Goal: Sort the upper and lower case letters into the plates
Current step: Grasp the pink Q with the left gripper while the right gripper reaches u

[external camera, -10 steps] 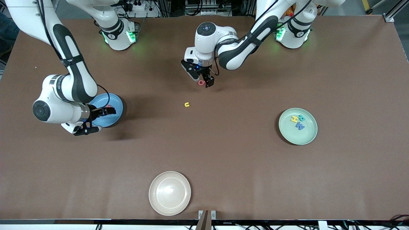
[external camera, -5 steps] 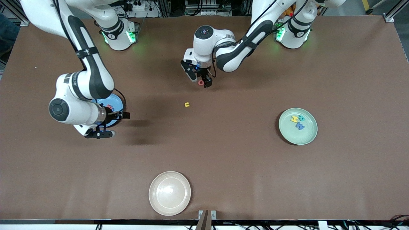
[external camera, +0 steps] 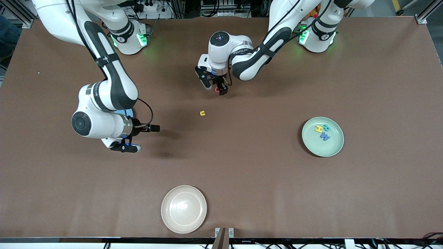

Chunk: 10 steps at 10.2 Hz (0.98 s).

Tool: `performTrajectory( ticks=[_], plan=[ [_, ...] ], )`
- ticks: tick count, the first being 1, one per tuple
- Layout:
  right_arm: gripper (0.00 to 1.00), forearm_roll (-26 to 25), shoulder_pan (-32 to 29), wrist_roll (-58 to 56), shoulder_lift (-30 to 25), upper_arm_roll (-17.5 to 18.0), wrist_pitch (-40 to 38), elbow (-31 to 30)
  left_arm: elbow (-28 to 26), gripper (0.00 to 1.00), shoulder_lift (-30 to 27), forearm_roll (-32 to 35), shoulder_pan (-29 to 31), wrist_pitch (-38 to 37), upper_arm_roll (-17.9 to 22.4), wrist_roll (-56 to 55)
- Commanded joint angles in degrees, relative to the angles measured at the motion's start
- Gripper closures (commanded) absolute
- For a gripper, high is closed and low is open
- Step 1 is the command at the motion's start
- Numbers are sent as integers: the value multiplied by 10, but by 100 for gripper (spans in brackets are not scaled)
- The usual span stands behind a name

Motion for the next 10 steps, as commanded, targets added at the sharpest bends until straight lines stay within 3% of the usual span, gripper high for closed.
performTrajectory(
  ticks=[1,6,10],
  plan=[
    [0,13,45,60,15,3,32,16,17,28,20,13,-13,4,8,3],
    [0,-22,116,60,59,7,104,18,22,32,29,33,-27,4,26,3],
    [0,-50,117,51,65,30,105,21,30,39,38,32,-31,4,26,0]
  ],
)
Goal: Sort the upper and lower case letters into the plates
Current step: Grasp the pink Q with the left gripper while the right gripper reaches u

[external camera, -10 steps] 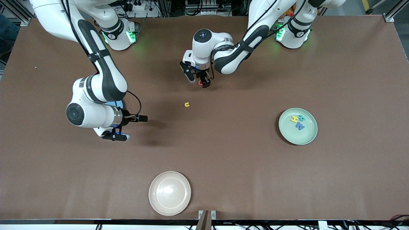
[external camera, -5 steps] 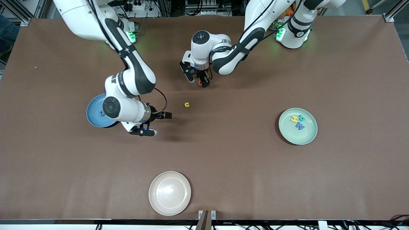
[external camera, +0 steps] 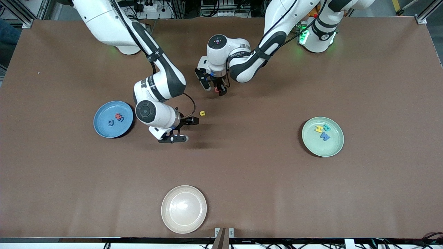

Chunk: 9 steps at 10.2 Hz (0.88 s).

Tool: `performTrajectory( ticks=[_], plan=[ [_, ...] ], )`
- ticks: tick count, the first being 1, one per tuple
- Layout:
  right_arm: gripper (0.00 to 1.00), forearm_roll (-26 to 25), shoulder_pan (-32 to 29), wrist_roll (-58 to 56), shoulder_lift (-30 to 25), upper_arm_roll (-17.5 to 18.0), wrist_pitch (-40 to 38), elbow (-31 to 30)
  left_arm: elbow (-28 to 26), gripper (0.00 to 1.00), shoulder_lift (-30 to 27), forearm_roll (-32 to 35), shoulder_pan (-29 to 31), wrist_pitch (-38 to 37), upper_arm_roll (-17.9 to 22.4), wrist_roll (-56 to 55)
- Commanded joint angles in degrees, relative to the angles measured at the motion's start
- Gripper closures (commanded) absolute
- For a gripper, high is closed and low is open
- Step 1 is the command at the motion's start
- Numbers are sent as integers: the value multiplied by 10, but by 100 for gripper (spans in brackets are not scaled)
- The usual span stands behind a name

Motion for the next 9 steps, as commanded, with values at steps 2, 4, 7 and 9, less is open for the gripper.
performTrajectory(
  ticks=[2,4,7,9],
  plan=[
    [0,-11,-8,-3,8,6,-3,15,15,41,12,18,-8,4,4,1],
    [0,-11,-9,-3,8,6,-4,14,12,56,12,18,-8,4,4,-1],
    [0,-11,-19,-7,2,6,-8,15,7,100,-1,16,-1,-1,6,-39],
    [0,-10,-25,-10,2,6,-11,15,4,100,-45,2,30,-45,11,-67]
  ],
)
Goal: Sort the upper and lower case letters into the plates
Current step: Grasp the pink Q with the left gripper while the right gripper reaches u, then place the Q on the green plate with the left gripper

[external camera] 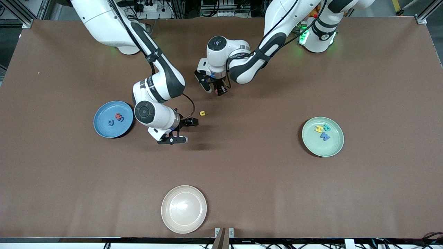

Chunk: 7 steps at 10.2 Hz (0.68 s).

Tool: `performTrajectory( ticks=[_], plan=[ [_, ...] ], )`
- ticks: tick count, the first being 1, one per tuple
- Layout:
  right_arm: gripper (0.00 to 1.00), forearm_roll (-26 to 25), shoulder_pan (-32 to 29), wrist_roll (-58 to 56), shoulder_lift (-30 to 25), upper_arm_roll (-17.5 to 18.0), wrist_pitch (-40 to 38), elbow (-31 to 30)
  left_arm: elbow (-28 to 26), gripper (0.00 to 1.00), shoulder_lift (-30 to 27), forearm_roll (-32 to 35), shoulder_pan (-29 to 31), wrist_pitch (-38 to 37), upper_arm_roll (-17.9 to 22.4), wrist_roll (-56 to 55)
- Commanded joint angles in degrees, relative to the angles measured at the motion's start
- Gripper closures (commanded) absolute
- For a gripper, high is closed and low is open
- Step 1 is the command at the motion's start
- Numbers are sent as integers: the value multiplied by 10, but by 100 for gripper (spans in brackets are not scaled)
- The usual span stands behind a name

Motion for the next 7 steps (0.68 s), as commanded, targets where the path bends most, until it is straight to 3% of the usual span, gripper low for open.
performTrajectory(
  ticks=[1,3,7],
  plan=[
    [0,-10,-12,-6,-2,6,-9,7,-9,100,-69,-34,52,-53,3,-19],
    [0,-10,-11,-7,-1,6,-9,6,-7,100,-128,-103,120,-120,4,-13],
    [0,-12,7,14,3,35,24,2,-3,100,-189,-199,215,-180,62,-12]
  ],
)
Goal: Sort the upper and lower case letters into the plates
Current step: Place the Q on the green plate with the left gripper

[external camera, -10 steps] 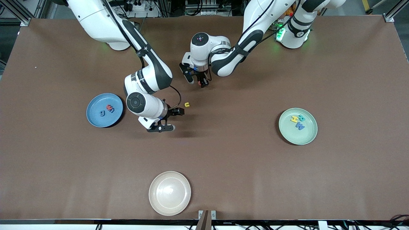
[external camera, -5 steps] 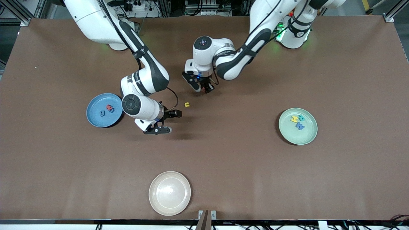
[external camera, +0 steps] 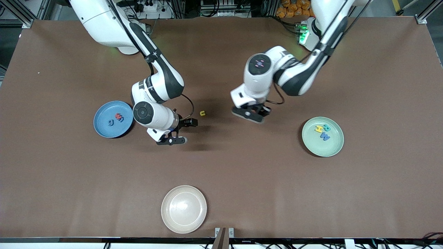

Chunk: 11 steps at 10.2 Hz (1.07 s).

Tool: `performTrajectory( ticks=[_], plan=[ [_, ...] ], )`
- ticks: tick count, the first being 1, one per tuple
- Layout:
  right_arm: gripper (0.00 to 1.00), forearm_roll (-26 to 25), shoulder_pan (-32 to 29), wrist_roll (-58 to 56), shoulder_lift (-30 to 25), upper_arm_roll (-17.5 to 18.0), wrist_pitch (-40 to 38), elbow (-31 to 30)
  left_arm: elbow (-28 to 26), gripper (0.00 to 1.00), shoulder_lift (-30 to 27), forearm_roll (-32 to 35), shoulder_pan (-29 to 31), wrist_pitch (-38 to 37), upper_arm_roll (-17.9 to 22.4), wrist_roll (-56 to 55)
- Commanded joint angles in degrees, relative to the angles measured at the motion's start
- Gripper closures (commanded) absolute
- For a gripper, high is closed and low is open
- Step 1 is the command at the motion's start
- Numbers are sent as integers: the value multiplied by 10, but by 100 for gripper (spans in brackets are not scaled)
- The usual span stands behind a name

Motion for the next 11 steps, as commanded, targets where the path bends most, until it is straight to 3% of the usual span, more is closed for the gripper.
performTrajectory(
  ticks=[1,6,9,11],
  plan=[
    [0,-16,25,22,4,20,18,2,-17,100,-26,-24,52,-28,23,-1],
    [0,-71,57,25,16,21,65,-41,-16,100,26,-21,97,-19,101,10],
    [0,-78,72,40,25,21,93,-56,-19,100,42,-19,145,1,104,47],
    [0,-110,80,74,41,22,100,-55,-17,100,55,-21,176,9,108,104]
  ],
)
